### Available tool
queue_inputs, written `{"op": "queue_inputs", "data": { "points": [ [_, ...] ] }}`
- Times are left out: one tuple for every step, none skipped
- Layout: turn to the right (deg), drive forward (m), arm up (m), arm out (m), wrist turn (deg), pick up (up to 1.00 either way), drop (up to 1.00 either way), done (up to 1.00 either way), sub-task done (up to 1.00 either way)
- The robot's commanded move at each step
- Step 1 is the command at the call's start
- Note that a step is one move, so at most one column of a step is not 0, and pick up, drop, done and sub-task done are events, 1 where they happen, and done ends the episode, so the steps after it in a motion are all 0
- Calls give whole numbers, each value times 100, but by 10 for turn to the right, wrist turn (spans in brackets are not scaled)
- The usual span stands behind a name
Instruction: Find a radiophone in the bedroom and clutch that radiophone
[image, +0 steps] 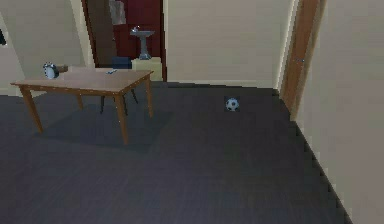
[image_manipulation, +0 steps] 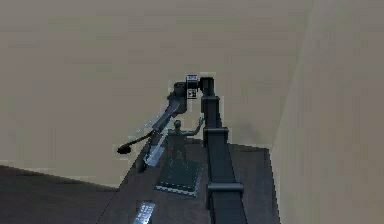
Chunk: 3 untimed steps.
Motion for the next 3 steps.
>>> {"op": "queue_inputs", "data": {
  "points": [
    [0, 0, 0, 0, 450, 0, 0, 0, 0],
    [0, 0, 0, 0, 390, 0, 0, 0, 0],
    [0, 0, -30, 0, 0, 0, 0, 0, 0]
  ]
}}
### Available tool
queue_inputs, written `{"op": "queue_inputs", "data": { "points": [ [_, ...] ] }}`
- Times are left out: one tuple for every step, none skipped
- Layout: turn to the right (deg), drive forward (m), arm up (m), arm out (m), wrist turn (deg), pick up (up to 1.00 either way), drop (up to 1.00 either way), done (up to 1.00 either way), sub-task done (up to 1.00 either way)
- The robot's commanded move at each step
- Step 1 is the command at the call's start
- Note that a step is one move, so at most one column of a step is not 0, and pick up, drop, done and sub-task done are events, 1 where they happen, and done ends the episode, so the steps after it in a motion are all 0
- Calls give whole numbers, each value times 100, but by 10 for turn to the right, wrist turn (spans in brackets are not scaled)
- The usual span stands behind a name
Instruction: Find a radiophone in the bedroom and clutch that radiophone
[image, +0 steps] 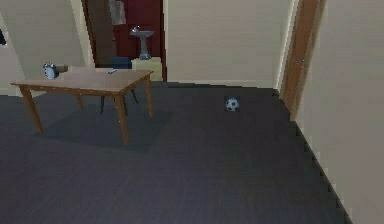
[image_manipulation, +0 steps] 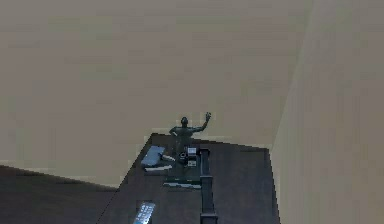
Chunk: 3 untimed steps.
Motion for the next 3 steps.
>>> {"op": "queue_inputs", "data": {
  "points": [
    [0, 0, 0, 0, 0, 100, 0, 0, 0],
    [0, 0, 10, 0, 0, 0, 0, 0, 0],
    [0, 0, 0, 0, 0, 0, 0, 100, 0]
  ]
}}
